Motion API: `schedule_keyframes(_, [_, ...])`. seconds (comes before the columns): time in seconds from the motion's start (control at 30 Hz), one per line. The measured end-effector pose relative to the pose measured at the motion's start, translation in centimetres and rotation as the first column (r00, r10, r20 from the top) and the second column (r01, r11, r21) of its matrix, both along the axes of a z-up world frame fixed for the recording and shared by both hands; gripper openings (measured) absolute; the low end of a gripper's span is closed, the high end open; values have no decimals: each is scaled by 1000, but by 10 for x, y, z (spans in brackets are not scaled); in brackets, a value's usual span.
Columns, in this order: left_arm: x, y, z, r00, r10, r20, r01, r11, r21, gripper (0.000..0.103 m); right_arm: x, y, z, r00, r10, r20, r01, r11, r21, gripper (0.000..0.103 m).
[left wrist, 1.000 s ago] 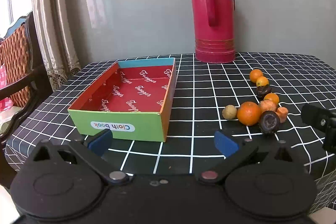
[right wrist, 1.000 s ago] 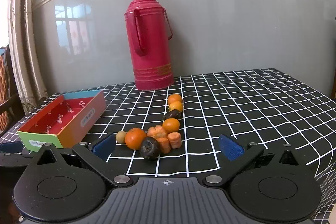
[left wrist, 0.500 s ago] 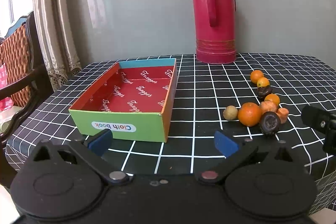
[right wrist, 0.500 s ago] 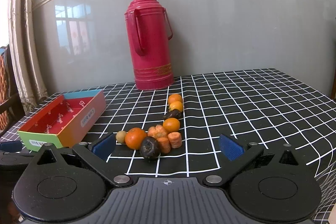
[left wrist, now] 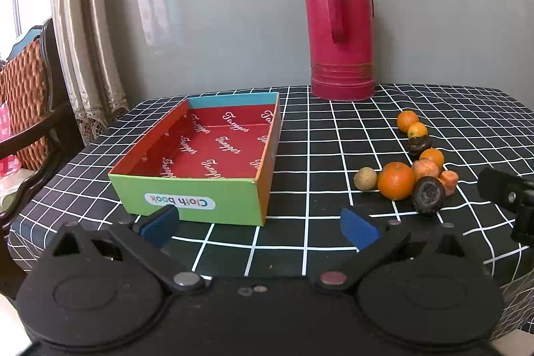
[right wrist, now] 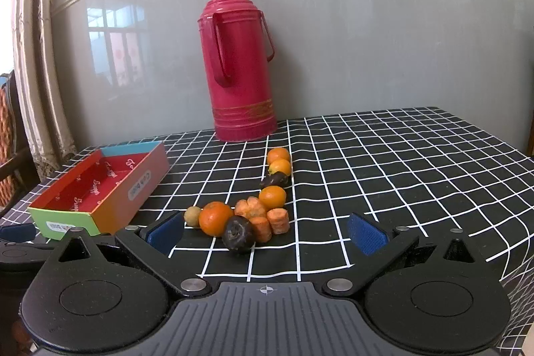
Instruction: Organize fruits
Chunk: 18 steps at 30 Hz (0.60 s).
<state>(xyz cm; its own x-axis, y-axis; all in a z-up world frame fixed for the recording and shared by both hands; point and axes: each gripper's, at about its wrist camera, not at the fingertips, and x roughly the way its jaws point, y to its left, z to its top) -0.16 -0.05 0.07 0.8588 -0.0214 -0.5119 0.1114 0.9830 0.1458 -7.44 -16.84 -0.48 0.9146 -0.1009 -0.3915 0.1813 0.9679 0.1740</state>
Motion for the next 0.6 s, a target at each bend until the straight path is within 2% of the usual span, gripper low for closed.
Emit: schedule_keyframes(0.6, [-1, -4, -1, 1000, -11, 7, 11, 1000, 14, 97, 0, -4, 1, 1000, -10, 8, 10, 1000, 16, 103])
